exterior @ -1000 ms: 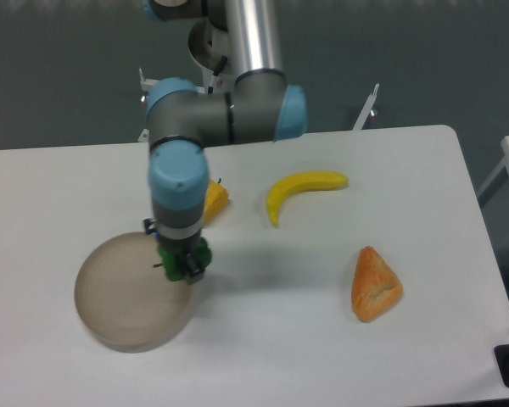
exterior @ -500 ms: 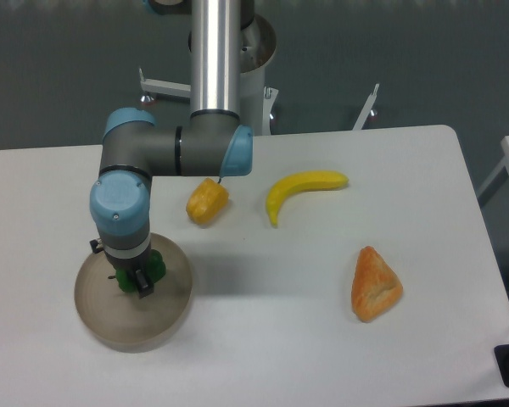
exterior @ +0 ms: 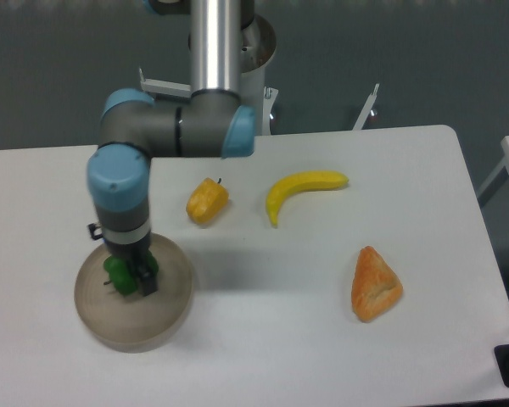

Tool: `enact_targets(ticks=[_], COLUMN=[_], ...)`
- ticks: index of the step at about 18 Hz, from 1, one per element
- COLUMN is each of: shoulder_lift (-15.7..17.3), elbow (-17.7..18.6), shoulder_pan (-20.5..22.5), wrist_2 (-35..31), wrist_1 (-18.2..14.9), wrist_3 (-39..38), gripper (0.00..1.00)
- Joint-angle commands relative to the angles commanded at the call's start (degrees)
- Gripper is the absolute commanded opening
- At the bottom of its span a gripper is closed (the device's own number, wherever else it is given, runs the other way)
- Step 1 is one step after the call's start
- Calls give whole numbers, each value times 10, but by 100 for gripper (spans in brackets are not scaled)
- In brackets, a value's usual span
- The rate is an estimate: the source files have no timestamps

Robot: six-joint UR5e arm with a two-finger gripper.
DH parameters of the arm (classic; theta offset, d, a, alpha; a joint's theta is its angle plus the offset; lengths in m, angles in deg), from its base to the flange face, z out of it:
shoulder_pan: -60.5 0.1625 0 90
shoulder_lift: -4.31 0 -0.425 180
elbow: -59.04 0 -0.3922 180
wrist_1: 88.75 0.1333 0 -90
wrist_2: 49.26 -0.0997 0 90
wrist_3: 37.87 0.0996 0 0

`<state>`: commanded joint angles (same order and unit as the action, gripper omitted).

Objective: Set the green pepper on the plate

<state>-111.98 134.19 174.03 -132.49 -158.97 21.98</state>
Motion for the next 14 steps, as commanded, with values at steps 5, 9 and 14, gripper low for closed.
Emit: enact_targets(ticks=[5, 9, 14], shoulder_lift=[23, 35, 37], elbow=[2, 28, 64], shoulder_pan=[96, 157, 186], wrist_2=[-13, -17, -88], wrist_1=[-30, -55, -55], wrist_3=[79, 187, 281], gripper=[100, 100, 100])
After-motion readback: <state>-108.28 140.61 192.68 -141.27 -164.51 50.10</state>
